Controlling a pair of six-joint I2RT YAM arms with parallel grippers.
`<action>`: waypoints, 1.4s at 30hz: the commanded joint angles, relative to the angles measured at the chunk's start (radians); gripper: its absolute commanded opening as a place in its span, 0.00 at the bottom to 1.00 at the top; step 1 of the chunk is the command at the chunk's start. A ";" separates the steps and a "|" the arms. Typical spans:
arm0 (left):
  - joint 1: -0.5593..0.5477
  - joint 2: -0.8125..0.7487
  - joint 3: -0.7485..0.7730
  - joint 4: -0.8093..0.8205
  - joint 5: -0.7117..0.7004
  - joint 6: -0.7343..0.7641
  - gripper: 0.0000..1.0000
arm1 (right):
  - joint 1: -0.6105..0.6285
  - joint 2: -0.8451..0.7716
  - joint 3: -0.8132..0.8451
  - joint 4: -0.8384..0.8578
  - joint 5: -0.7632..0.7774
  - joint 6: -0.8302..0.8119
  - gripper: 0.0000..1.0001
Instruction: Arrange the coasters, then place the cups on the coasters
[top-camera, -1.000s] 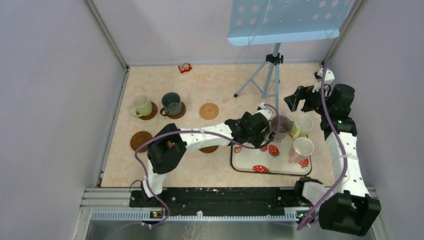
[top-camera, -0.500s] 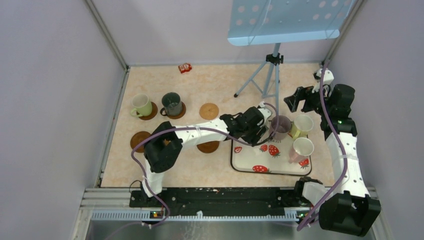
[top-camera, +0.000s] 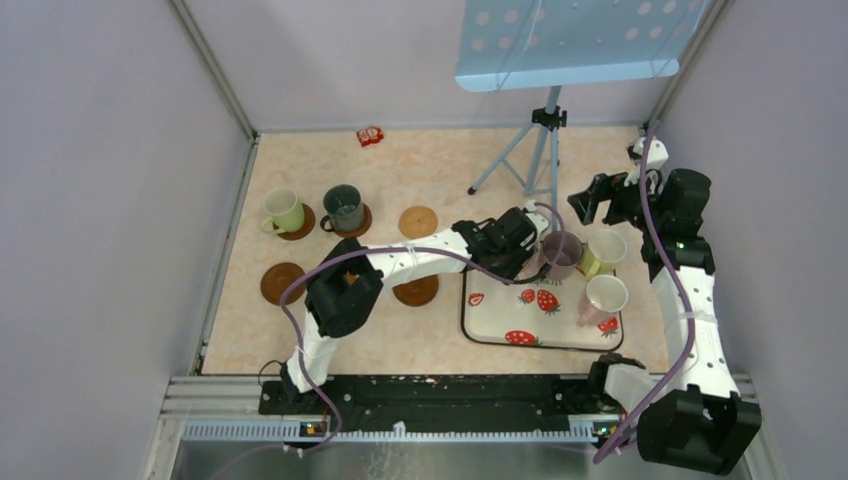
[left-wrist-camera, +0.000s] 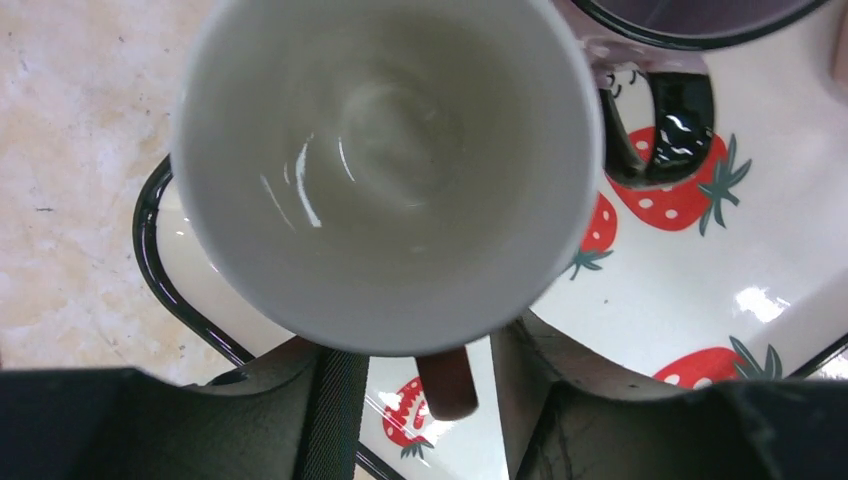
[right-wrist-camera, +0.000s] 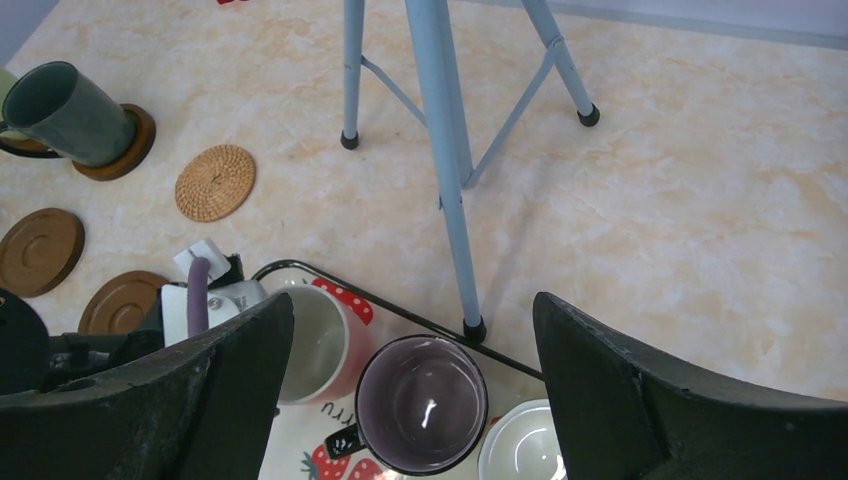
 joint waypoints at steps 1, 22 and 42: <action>0.022 0.016 0.059 -0.007 0.009 -0.006 0.49 | -0.015 -0.026 0.001 0.021 -0.013 -0.016 0.88; 0.060 -0.275 -0.083 0.158 -0.092 0.057 0.00 | -0.015 -0.021 -0.006 0.021 -0.024 -0.031 0.88; 0.415 -0.626 -0.508 0.431 0.094 0.215 0.00 | -0.015 -0.012 -0.022 0.024 -0.057 -0.045 0.88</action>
